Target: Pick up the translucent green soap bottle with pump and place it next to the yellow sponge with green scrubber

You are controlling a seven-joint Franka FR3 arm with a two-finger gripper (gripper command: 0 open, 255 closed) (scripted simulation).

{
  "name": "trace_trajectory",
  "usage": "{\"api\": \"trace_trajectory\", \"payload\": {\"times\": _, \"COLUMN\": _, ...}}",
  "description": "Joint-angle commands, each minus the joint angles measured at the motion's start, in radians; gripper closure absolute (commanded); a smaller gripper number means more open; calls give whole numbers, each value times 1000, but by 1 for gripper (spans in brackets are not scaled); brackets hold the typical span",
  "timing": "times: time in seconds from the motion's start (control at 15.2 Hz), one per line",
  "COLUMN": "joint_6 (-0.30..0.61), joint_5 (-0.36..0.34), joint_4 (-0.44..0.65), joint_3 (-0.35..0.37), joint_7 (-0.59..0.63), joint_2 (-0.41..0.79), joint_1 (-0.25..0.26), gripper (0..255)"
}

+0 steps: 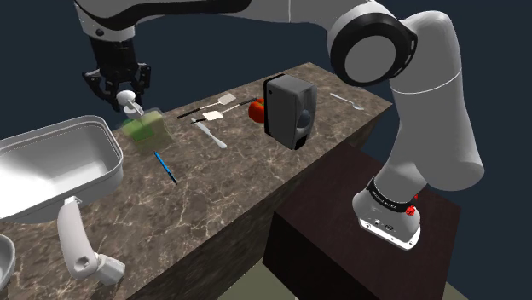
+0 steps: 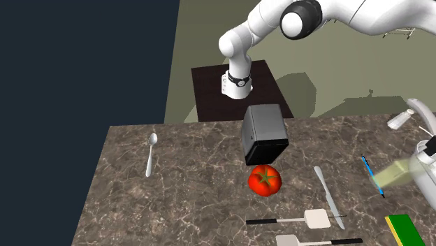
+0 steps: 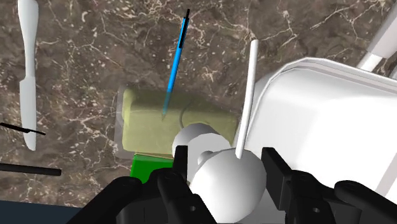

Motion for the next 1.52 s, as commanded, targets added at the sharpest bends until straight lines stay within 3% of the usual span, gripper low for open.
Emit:
{"api": "trace_trajectory", "payload": {"times": 0.0, "joint_6": 34, "joint_5": 1, "joint_4": -43, "joint_3": 0, "joint_7": -3, "joint_2": -11, "joint_1": 0, "gripper": 255}}
{"api": "trace_trajectory", "payload": {"times": 0.4, "joint_6": 125, "joint_5": 3, "joint_4": -137, "joint_3": 0, "joint_7": -11, "joint_2": -13, "joint_1": 0, "gripper": 255}}
{"api": "trace_trajectory", "payload": {"times": 0.92, "joint_6": 125, "joint_5": 3, "joint_4": -137, "joint_3": 0, "joint_7": -11, "joint_2": -13, "joint_1": 0, "gripper": 255}}
{"api": "trace_trajectory", "payload": {"times": 0.99, "joint_6": 125, "joint_5": 3, "joint_4": -138, "joint_3": 0, "joint_7": -11, "joint_2": -13, "joint_1": 0, "gripper": 0}}
{"api": "trace_trajectory", "payload": {"times": 1.32, "joint_6": 125, "joint_5": 3, "joint_4": -137, "joint_3": 0, "joint_7": -11, "joint_2": -13, "joint_1": 0, "gripper": 0}}
{"api": "trace_trajectory", "payload": {"times": 1.45, "joint_6": 70, "joint_5": 3, "joint_4": -99, "joint_3": -1, "joint_7": -9, "joint_2": -30, "joint_1": -3, "gripper": 0}}
